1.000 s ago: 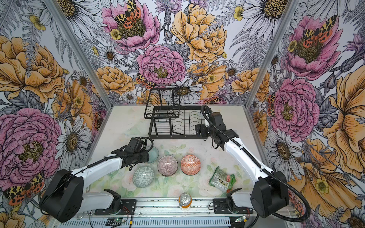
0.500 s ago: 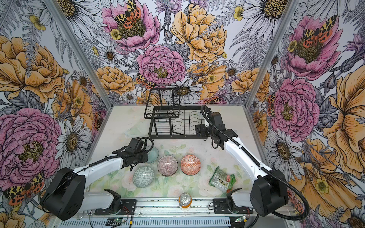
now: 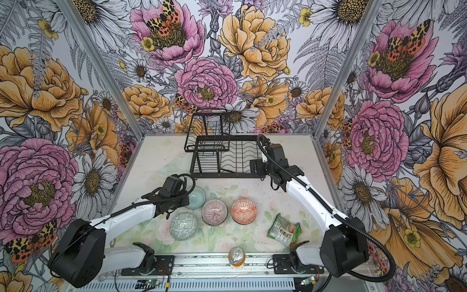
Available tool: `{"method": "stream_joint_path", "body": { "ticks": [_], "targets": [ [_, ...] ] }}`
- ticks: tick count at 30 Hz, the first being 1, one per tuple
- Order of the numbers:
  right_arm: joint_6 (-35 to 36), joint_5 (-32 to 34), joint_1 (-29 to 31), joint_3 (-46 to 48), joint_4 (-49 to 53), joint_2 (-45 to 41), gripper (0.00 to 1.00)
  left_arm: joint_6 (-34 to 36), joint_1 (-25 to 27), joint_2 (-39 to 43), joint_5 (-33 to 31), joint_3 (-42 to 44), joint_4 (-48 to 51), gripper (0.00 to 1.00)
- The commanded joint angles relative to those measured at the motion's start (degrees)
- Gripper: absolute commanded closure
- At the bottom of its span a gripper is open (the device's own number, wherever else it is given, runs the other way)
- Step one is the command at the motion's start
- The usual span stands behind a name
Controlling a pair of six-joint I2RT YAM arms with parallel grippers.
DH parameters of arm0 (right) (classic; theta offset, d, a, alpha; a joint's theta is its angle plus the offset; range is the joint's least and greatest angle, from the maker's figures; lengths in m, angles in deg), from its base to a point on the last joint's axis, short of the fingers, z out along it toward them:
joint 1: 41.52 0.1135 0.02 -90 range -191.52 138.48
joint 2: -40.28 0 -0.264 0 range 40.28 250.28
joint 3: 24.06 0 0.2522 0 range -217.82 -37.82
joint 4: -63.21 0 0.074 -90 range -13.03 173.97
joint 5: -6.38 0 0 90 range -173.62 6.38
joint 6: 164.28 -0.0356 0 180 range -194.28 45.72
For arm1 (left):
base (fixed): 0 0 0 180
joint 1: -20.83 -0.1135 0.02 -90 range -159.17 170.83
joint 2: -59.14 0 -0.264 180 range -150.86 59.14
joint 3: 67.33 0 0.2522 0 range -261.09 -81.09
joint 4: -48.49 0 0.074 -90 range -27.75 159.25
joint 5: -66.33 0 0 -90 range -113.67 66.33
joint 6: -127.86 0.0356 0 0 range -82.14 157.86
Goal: Load the bowls into the dish rack
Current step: 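Grasp the rim of the mint-green bowl with the left gripper, then lift the mint-green bowl toward the right gripper while the right gripper approaches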
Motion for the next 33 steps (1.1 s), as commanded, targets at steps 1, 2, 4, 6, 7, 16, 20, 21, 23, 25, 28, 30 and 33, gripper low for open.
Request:
{"method": "stream_joint_path", "body": {
  "ticks": [1,2,4,6,7,16,20,21,23,25,28,30,33],
  "targets": [
    [-0.9,0.6,0.5,-0.3,0.1,-0.8,0.01,0.2,-0.1,0.9,-0.5,0.9,-0.4,0.99],
    [-0.9,0.5,0.5,-0.3,0.1,-0.8,0.01,0.3,-0.1,1.1,-0.5,0.9,-0.4,1.00],
    [-0.9,0.5,0.5,-0.2,0.1,-0.9,0.01,0.4,-0.1,1.6,-0.3,0.9,-0.3,1.00],
    [-0.9,0.3,0.5,-0.3,0.1,-0.9,0.01,0.5,-0.2,2.3,-0.1,0.9,-0.3,1.00],
    [-0.8,0.3,0.6,-0.2,0.1,-0.9,0.01,0.5,-0.1,2.6,0.0,1.0,-0.3,1.00],
    [0.1,-0.3,0.7,0.1,0.1,-1.5,0.01,2.5,-0.1,6.8,1.2,0.2,0.4,1.00],
    [0.4,-1.0,0.6,0.2,0.1,-1.9,0.01,3.9,0.7,10.1,1.4,-0.5,0.7,1.00],
    [0.4,-1.0,0.6,0.3,0.1,-1.9,0.01,4.2,0.7,11.0,1.5,-0.8,1.0,1.00],
    [0.5,-1.4,0.6,0.4,0.0,-2.1,0.00,5.1,0.8,12.2,1.5,-1.6,2.0,1.00],
    [0.6,-2.0,0.6,0.5,0.1,-2.2,0.01,5.7,1.1,13.5,1.4,-2.5,3.0,1.00],
    [0.8,-3.4,0.7,0.6,0.0,-2.5,0.00,6.8,2.1,15.4,1.5,-3.3,3.1,1.00],
    [0.8,-4.5,0.8,0.5,0.0,-3.0,0.01,7.9,3.3,16.6,0.8,-4.2,3.1,1.00],
    [0.7,-8.6,0.7,-0.1,0.0,-3.7,0.01,10.4,6.8,17.4,-1.5,-5.9,2.4,1.00]
  ]
}}
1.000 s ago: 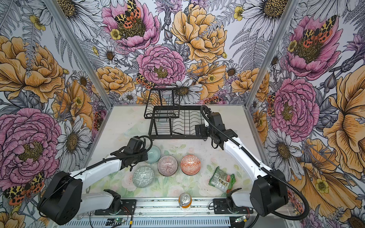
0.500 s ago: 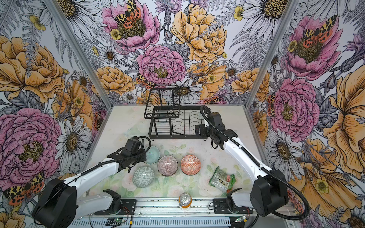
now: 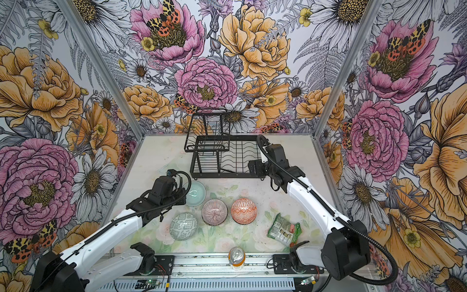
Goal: Load the bowls into the dish rack
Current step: 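Lift the mint-green bowl toward the right gripper while the right gripper approaches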
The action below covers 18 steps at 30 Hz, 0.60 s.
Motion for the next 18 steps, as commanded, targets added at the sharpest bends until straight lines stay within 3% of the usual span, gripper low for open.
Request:
{"method": "stream_joint_path", "body": {
  "ticks": [1,6,18],
  "targets": [
    [-0.1,-6.3,0.5,-0.6,-0.3,-2.3,0.01,3.8,3.6,1.7,-2.4,-4.3,-2.7,1.00],
    [-0.8,-10.1,3.8,-2.2,-0.3,-3.4,0.00,4.8,9.6,1.2,-8.8,-5.3,-9.1,1.00],
    [-5.9,-6.8,14.1,-1.7,-4.0,-4.4,0.03,6.7,13.6,-8.7,-9.9,-10.2,-22.5,1.00]
  ]
}}
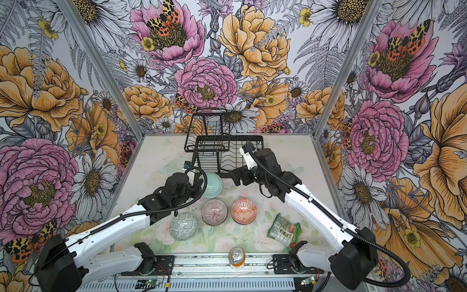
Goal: Load the bowls into the dish rack
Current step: 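Lift the mint-green bowl toward the right gripper while the right gripper approaches, then grasp the bowl with the right gripper while the left gripper opens and releases it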
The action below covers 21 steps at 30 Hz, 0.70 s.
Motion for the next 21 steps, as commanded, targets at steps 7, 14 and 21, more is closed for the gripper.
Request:
{"method": "stream_joint_path", "body": {
  "ticks": [7,14,21],
  "targets": [
    [-5.9,3.4,3.0,0.4,-8.0,2.8,0.06,2.0,0.9,-5.9,0.7,-7.5,-12.1,1.00],
    [-8.8,5.5,3.1,0.8,-10.6,6.5,0.12,1.6,1.6,-8.2,2.0,-9.1,-14.7,1.00],
    [-10.2,6.0,3.1,0.9,-12.5,8.1,0.33,1.3,2.1,-8.8,2.0,-9.0,-17.3,1.00]
  ]
}}
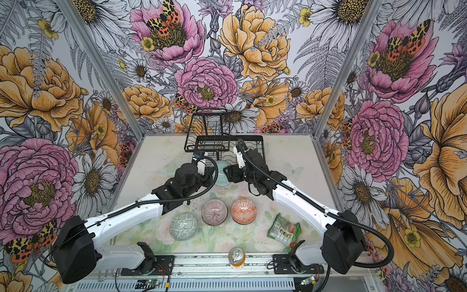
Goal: Load the bowls into the dish rack
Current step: 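Grasp the bowl with the right gripper while the left gripper opens and releases it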
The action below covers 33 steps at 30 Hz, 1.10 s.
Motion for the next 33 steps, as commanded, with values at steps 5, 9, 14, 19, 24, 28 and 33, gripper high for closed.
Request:
{"method": "stream_joint_path", "body": {
  "ticks": [5,9,14,19,24,28,33],
  "targets": [
    [-1.1,0.8,0.1,0.5,-2.7,0.8,0.41,-0.1,0.3,0.2,1.1,-2.3,-7.5,1.00],
    [-1.5,0.8,0.1,0.6,-2.8,1.5,0.43,-0.3,0.4,0.1,1.1,-2.0,-8.9,1.00],
    [-1.7,1.2,0.1,0.5,-3.0,1.8,0.46,-0.6,0.3,0.0,1.1,-1.9,-10.3,1.00],
    [-1.8,3.3,0.1,0.6,-3.2,1.2,0.58,-0.6,0.5,0.1,3.8,-1.6,-10.4,1.00],
    [-1.6,3.9,-0.1,1.0,-3.1,0.5,0.76,-0.8,0.5,0.5,5.1,0.4,-10.1,1.00],
    [-1.4,4.6,-0.2,1.5,-3.0,-0.5,1.00,-1.1,0.5,1.2,5.1,1.4,-7.9,1.00],
    [0.3,5.7,-0.9,2.3,-3.0,-2.2,1.00,1.6,0.4,1.2,4.6,0.2,0.1,0.88]
  ]
}}
